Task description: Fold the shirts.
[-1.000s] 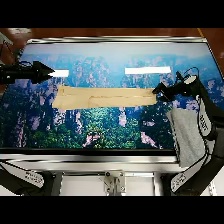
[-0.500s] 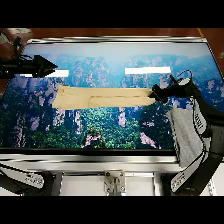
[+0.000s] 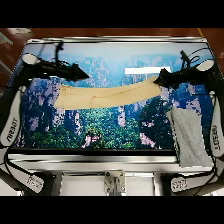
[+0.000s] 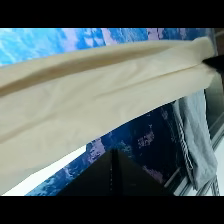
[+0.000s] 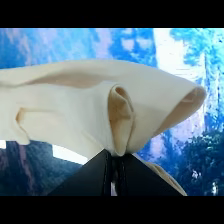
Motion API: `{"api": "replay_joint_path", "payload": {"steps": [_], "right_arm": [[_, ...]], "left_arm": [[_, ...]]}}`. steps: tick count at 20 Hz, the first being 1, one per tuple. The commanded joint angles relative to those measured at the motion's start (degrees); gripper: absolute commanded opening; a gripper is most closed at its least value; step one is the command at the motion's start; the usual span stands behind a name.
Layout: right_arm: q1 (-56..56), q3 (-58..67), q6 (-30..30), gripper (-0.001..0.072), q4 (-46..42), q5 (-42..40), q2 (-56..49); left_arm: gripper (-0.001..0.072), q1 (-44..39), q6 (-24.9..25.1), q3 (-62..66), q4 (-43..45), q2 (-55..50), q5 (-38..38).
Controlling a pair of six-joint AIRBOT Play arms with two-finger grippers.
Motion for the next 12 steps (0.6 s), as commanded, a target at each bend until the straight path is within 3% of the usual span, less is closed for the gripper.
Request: {"api": "replay_joint_path", "payload": {"steps": [1, 7, 12], "right_arm": [[0.0, 0.0, 0.6, 0.0057, 0.0, 4.8, 9.7], [0.0, 0.0, 4.1, 0.0056, 0.0, 7.5, 20.8], [0.0, 0.0, 6.1, 0.0057, -0.1, 9.5, 27.1]], "left_arm": [[0.0036, -10.5, -2.3, -0.4, 0.0, -4.0, 5.9], [0.0036, -21.8, -5.2, -0.6, 0.1, -8.2, 15.0], [0.0036, -29.0, -11.6, -0.6, 0.0, -11.1, 21.1]]}}
